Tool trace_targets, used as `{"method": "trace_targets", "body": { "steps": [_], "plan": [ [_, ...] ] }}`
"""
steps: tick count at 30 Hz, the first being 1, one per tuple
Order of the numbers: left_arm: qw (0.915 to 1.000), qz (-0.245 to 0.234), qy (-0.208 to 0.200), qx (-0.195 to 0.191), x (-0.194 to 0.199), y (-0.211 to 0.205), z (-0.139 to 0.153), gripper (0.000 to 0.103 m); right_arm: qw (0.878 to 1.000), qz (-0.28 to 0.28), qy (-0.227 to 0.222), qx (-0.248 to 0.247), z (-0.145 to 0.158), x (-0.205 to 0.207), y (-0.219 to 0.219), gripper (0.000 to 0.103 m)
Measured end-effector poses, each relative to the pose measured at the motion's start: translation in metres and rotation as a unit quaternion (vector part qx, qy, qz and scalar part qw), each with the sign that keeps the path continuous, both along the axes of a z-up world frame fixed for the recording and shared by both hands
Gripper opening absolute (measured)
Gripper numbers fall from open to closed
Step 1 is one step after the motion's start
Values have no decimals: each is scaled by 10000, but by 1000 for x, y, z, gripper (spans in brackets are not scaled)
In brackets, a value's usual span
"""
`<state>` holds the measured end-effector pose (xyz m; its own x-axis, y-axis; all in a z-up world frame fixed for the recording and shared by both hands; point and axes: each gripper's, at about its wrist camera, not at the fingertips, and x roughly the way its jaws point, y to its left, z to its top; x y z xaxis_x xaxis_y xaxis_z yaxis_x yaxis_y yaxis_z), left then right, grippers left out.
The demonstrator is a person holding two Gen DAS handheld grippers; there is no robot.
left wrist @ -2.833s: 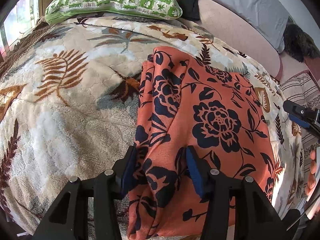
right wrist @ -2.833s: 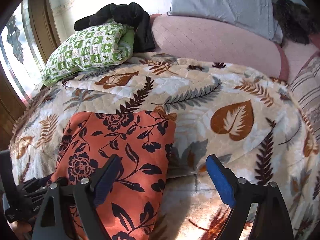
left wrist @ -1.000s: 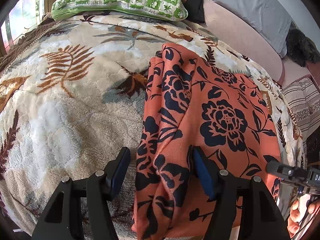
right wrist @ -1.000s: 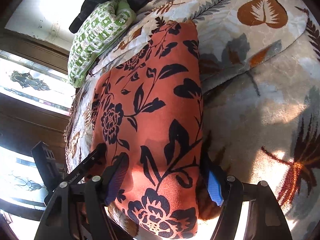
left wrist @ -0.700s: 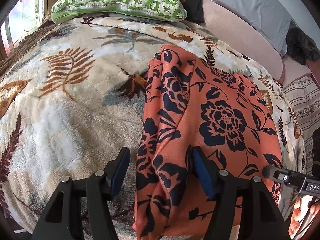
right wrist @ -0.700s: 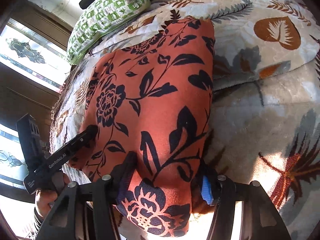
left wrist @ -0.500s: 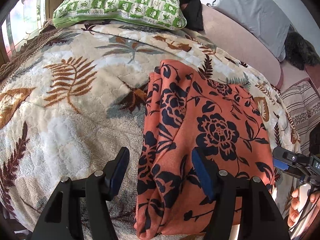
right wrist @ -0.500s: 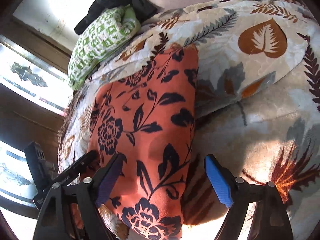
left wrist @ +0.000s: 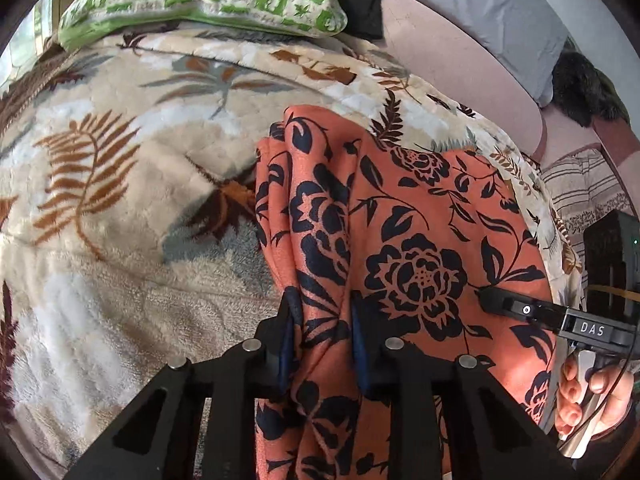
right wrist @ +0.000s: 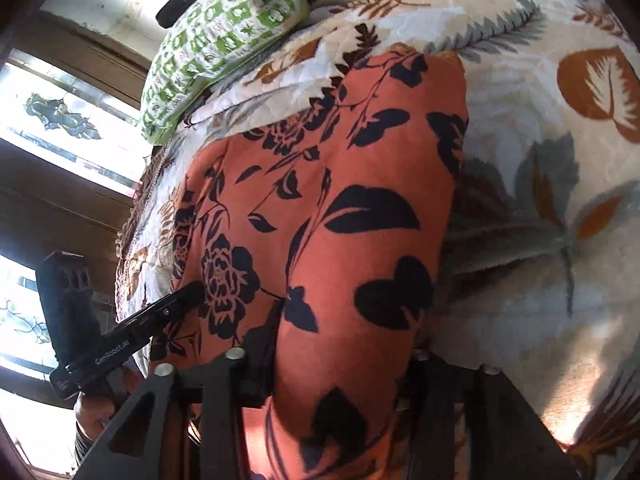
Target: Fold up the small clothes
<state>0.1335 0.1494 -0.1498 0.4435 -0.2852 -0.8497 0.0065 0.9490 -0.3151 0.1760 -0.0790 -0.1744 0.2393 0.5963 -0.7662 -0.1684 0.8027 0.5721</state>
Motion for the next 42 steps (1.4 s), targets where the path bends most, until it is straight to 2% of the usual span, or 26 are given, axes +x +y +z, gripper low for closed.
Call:
{"method": "trace_targets", "body": {
  "steps": [2,4,8,11,15,17,19,20,21,22,23,24,25,27,28,30,32,34,36,38,40,42],
  "plan": [
    [9997,-79,-110,-198,2,-12,12,23,9997,42,-242,-76,17,-3,-8,37],
    [9988,-213,-390,-216,6,-33,31,23,9985,21,-494,-229,34,-5,-22,37],
    [9953,-465,-800,-295,19,-82,61,23,9955,-189,-866,-346,67,-2,-68,36],
    [9934,-626,-887,-359,29,-114,69,23,9938,-424,-967,-353,81,4,-107,36],
    [9937,-752,-795,-249,42,-153,55,24,9936,-650,-883,-272,76,12,-153,36],
    [9948,-797,-611,-143,47,-168,35,25,9944,-810,-672,-85,58,15,-182,36],
    [9959,-854,-287,118,50,-181,9,29,9951,-882,-439,-68,32,17,-193,37],
    [9957,-861,-98,318,48,-186,-5,31,9956,-900,-252,-81,18,17,-199,42],
    [9958,-850,-58,327,48,-184,-13,38,9944,-1029,-56,-236,4,16,-203,46],
    [9962,-801,-159,292,44,-180,-13,46,9923,-1167,82,-402,-7,14,-206,57],
    [9961,-754,-218,401,40,-176,-8,50,9910,-1258,114,-437,-11,11,-208,66],
    [9956,-709,-263,546,36,-173,-2,57,9899,-1351,15,-436,-8,7,-211,68],
    [9951,-711,-338,600,32,-170,5,57,9874,-1466,-114,-589,0,3,-213,75],
    [9938,-712,-524,674,20,-162,20,57,9786,-1740,-437,-1007,20,-1,-218,75],
    [9930,-694,-629,721,13,-160,25,57,9747,-1875,-631,-1040,32,-2,-222,75],
    [9913,-804,-652,811,7,-162,25,57,9708,-2039,-999,-777,57,-3,-224,76],
    [9904,-921,-400,947,9,-167,8,57,9727,-1954,-1191,-379,72,-1,-219,87],
    [9898,-905,-140,1095,13,-169,-11,60,9783,-1727,-1148,58,68,17,-201,92],
    [9909,-838,-181,1035,13,-167,-10,61,9835,-1698,-593,181,35,34,-196,93],
    [9891,-898,-258,1136,10,-169,0,61,9814,-1917,-71,20,2,45,-197,93],
    [9867,-940,-361,1275,7,-170,5,61,9780,-2062,-282,169,14,41,-197,94],
    [9868,-946,-322,1274,8,-169,4,61,9785,-1975,-531,245,32,42,-193,94]
  ]
}}
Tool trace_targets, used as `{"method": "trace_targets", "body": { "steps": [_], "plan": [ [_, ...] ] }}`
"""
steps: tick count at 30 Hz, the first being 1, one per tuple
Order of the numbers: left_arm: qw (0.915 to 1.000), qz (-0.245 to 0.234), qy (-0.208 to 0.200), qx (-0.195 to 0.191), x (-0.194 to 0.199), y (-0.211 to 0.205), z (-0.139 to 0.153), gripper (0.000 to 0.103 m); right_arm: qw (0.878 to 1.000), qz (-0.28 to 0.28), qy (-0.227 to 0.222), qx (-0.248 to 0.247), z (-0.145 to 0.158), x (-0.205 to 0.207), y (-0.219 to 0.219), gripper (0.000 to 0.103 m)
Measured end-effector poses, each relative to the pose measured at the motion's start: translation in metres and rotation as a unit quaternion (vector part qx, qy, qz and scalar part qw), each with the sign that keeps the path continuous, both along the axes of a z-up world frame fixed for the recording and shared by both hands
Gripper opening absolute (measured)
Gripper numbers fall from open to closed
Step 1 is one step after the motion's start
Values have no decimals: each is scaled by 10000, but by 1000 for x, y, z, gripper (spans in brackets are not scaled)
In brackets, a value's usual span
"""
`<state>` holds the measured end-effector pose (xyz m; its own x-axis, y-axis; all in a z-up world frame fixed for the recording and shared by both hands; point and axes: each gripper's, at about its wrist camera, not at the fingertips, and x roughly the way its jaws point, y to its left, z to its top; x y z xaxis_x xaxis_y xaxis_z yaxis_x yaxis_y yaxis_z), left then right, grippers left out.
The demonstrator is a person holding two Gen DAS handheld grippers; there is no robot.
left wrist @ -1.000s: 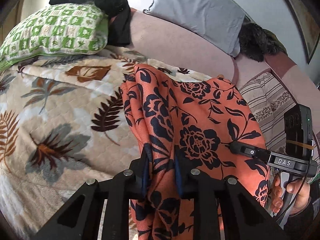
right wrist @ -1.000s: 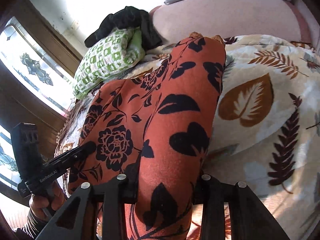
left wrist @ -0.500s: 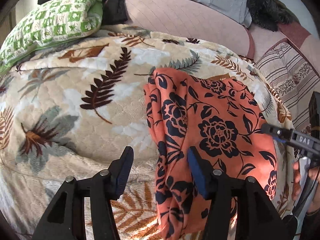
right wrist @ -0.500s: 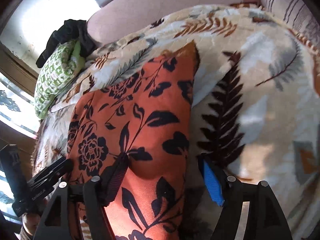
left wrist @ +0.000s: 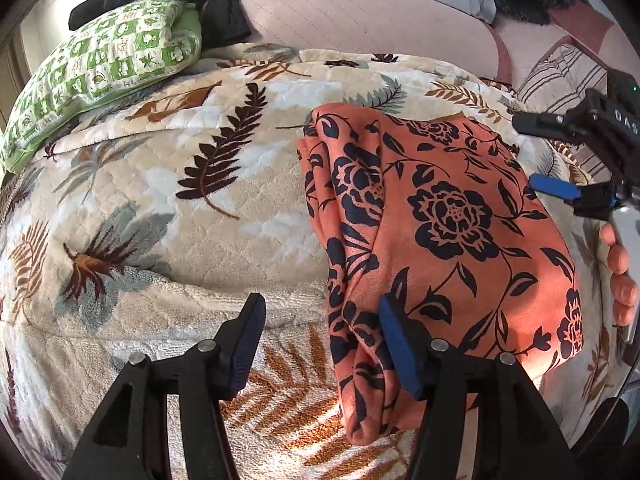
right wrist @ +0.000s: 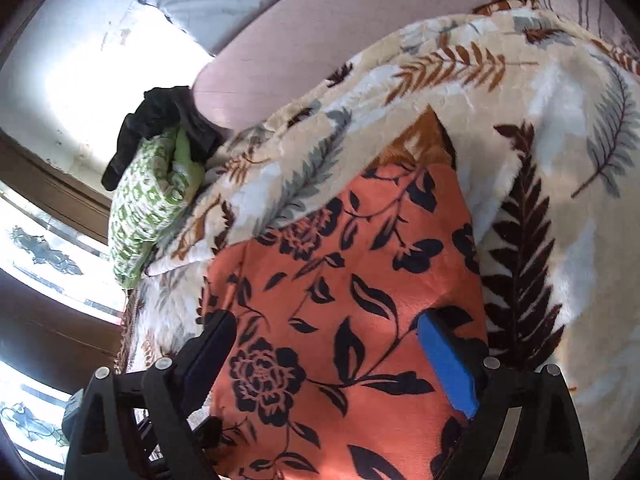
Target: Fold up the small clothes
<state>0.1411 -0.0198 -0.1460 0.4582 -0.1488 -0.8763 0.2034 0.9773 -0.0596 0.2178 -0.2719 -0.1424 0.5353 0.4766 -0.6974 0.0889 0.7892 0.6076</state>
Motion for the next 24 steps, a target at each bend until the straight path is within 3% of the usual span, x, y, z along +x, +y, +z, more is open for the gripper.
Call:
{"method": "trace_targets", "body": {
  "steps": [3,7,13,18,20,22,24],
  "plan": [
    [10000,14,15,-8,-3,1,-2,61,9998,82,-113,-159,8,14,4,94],
    [10000,-9,39,-51,-3,1,2,61,9982,-41,566,-188,-33,40,-6,94],
    [10000,25,19,-17,-2,3,2,61,9999,-58,-52,81,6,11,1,94],
    [10000,-6,-47,58,-11,1,12,61,9989,111,425,-157,-26,9,8,95],
    [9998,-3,-197,86,-16,4,22,62,9995,9,280,-152,-12,-2,8,95],
    [9995,62,-303,107,-21,7,32,71,10000,-15,44,-81,10,-19,9,95],
    [9990,75,-446,52,-31,12,41,73,9993,27,-245,-277,32,-43,15,95]
  ]
}}
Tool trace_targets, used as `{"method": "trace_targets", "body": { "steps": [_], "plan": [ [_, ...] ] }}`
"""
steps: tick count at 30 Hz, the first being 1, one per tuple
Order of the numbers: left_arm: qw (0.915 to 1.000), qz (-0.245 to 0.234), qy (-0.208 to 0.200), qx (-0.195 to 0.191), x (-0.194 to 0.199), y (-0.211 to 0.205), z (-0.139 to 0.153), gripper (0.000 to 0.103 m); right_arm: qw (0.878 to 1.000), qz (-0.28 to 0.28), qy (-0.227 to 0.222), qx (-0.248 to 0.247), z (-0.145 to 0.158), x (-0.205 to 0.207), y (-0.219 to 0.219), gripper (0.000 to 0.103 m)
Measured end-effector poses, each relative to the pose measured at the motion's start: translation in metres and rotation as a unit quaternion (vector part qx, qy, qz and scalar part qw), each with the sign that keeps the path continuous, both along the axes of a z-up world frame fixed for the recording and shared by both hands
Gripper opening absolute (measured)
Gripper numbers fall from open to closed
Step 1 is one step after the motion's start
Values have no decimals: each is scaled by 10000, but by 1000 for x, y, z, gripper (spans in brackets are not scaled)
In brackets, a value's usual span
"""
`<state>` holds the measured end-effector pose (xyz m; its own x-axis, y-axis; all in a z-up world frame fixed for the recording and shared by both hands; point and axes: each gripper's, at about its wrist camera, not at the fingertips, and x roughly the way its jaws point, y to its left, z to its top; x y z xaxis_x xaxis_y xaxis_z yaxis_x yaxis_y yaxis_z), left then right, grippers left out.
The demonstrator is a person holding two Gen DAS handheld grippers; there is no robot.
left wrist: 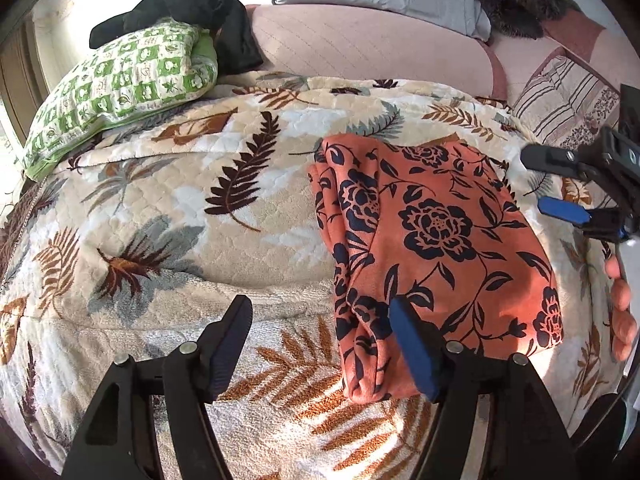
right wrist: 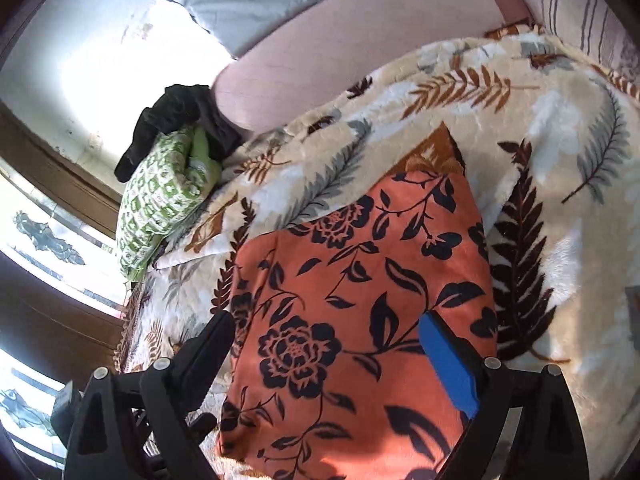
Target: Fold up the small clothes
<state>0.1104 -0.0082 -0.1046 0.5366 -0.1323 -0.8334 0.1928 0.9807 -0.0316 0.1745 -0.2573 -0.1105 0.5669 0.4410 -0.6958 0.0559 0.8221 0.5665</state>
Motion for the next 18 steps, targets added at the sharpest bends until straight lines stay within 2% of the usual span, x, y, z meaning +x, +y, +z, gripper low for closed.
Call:
{"method": "trace_targets", "body": {
  "steps": [2,4,5,8,9,13,17,18],
  "plan": [
    [9999,63,-97,0,-9,4,7,74,9996,123,-164,-181,12,-27,7,95],
    [9998,114,-125,-77,-18,7,11,74,9992,244,-162,-285,8,-47,14,95],
    [9998,142,-103,-102,-22,8,12,74,9990,334,-82,-290,-1,-51,17,96],
    [9999,142,-4,-82,-33,9,13,74,9977,277,594,-169,-48,-50,15,96],
    [9999,118,-37,-66,-37,9,16,74,9974,288,645,-165,-55,-51,15,96],
    [9997,134,-221,-35,-50,12,27,74,9992,280,180,-202,-19,-71,21,96],
    [9995,70,-323,8,-62,8,33,75,9980,137,-146,-605,7,-106,28,96],
    [9993,63,-359,33,-65,7,34,81,9974,119,-160,-688,9,-116,29,96]
  ]
}}
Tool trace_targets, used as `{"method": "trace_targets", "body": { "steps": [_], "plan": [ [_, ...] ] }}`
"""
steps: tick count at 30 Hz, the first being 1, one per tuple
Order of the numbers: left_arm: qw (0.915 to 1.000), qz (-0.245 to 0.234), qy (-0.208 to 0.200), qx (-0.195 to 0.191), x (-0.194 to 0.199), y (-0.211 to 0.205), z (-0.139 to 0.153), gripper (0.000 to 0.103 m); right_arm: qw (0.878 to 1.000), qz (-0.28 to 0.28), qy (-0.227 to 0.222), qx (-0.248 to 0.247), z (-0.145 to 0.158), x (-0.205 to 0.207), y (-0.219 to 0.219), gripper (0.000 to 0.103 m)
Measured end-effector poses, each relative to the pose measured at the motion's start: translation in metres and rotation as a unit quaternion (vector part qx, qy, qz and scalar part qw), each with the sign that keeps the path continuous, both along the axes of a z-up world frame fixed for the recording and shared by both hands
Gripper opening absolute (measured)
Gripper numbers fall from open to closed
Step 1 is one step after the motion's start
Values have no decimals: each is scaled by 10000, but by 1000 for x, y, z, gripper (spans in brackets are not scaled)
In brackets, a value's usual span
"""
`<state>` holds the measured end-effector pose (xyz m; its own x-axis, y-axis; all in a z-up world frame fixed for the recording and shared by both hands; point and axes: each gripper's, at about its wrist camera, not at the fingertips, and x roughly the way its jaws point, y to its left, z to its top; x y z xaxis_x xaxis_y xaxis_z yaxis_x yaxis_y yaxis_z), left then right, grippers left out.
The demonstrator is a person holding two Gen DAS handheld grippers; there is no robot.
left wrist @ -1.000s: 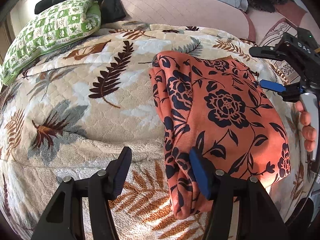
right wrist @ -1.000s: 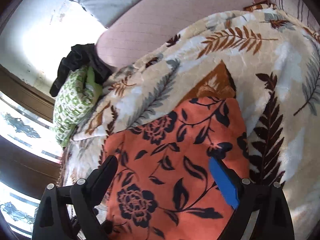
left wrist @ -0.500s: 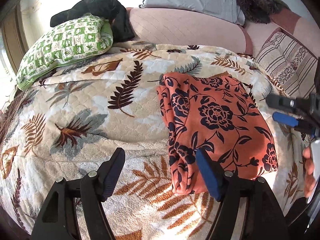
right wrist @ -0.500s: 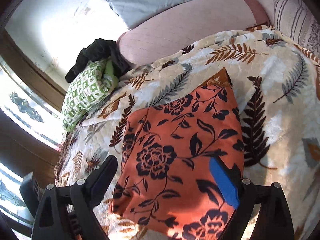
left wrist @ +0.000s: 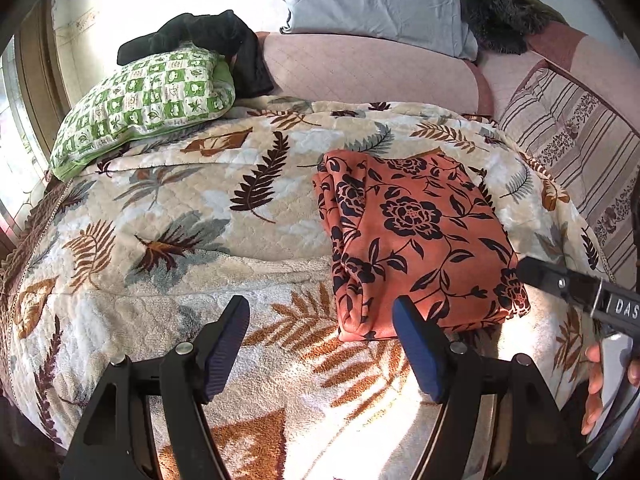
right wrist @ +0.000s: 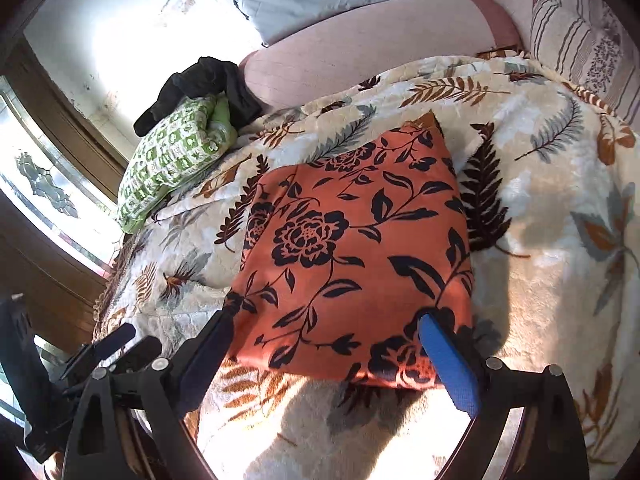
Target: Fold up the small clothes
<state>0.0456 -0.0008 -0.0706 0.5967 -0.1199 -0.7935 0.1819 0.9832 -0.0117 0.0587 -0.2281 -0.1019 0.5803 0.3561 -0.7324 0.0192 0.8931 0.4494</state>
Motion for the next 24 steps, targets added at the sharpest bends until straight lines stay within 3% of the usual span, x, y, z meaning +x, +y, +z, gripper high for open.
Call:
{"method": "trace_targets", "body": {
  "steps": [1,8,13,19,24],
  "plan": [
    [10000,16,-49,38,-4,-1,1,88,9999,-36,-7,-140,1,-10,2,96],
    [9995,75,-297,88,-21,-3,6,89,9938,-211,237,-1069,-2,-58,14,102],
    [9979,133,-504,387,-28,-9,11,89,9865,-276,-36,-1616,20,-72,25,102],
    [9976,121,-504,453,-33,-8,9,89,9840,-284,-252,-1741,32,-74,28,103],
    [9983,269,-286,425,-22,1,-6,89,9899,-239,-112,-1395,22,-50,15,103]
  ]
}}
